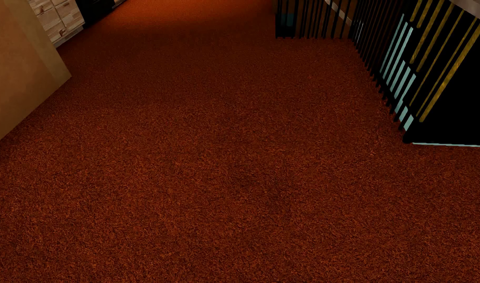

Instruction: Go forward

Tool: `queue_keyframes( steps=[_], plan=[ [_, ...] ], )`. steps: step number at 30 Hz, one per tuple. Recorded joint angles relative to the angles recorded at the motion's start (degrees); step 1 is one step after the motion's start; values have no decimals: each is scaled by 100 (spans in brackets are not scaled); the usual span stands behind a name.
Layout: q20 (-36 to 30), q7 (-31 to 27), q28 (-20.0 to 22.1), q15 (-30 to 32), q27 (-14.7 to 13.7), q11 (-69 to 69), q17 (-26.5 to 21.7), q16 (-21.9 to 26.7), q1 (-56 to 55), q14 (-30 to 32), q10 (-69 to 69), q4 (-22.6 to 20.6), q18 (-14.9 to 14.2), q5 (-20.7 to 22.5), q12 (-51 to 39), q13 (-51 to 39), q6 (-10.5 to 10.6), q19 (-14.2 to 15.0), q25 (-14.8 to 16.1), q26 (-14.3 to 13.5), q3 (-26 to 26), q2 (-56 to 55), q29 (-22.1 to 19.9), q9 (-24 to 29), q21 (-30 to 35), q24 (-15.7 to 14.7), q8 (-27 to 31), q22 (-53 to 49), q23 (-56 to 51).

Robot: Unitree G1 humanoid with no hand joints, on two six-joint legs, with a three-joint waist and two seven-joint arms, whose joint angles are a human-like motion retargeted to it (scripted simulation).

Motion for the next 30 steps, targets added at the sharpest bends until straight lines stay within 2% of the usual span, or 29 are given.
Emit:
queue_keyframes(
  steps=[4, 5, 6, 7, 9, 12, 16, 18, 21, 23, 25, 27, 30],
  plan=[
    [-5, 0, 0, -105, 0, 62, -6, 7, -38, -10, 33, 13, 0, 9, -1, -2, 10, 0, 0, 0, -4, -26, 0, 6, 11, 0, 0, -2, 0],
    [1, 0, 0, -384, 0, 363, -3, 9, -94, -6, 88, 10, 0, 13, -2, -4, 5, 0, 0, 0, -3, -100, 0, 16, 13, 0, 0, 3, 1],
    [17, 0, 0, -814, 0, 1317, 3, 10, -229, -52, 304, 4, 0, 30, -1, -5, 0, 0, 0, 0, 5, -291, 0, 25, 18, 0, 0, 15, 4],
    [56, 0, 0, -821, 0, 1237, 9, 8, -404, -248, 1285, -17, 0, 58, 16, 1, -8, 0, 0, 0, 10, -525, 0, 45, 41, 0, 0, 19, 1],
    [229, 0, 0, -508, 0, 1357, 48, -20, -440, -701, 1475, -9, 0, 103, 168, 77, -30, 0, 0, 0, -34, -656, 0, 146, 111, 0, 0, -141, -41],
    [233, 0, 0, -676, 0, 1540, 136, -1, -132, -1274, 1474, 36, 0, 103, 343, 234, -61, 0, 0, 0, -84, -621, 0, 101, -47, 0, 0, -86, 22],
    [447, 0, 0, -1173, 0, 1552, 72, 27, -5, -1584, 1516, 49, 0, 153, 503, 294, -64, 0, 0, 0, -138, -502, 0, 16, -147, 0, 0, 23, 18],
    [535, 0, 0, -1397, 0, 1569, 38, 59, -427, -1438, 2077, 120, 0, 234, 553, 262, 2, 0, 0, 0, 9, -502, 0, 20, -131, 0, 0, -179, 109],
    [585, 0, 0, -1628, 0, 1600, -78, -54, -2023, -1123, 4076, 212, 0, 409, 377, 139, 224, 0, 0, 0, 70, -452, 0, 219, -186, 0, 0, -134, -30],
    [658, 0, 0, -1799, 0, 1466, -14, -125, -3129, -1132, 5126, 155, 0, 451, 355, -75, 271, 0, 0, 0, 257, -306, 0, 294, -312, 0, 0, -3, -60],
    [739, 0, 0, -2011, 0, 1228, 96, -144, -3947, -893, 5047, 99, 0, 316, 516, -248, 211, 0, 0, 0, 557, -44, 0, 307, -544, 0, 0, 78, -420],
    [865, 0, 0, -2253, 0, 1091, 172, -117, -4532, -557, 4307, 107, 0, 186, 704, -451, 123, 0, 0, 0, 802, 276, 0, 394, -715, 0, 0, 210, -1126],
    [1066, 0, 0, -2722, 0, 1116, 243, -86, -4961, 212, 2978, 298, 0, 113, 867, -891, 99, 0, 0, 0, 908, 843, 0, 595, -894, 0, 0, 632, -2300]
  ],
)
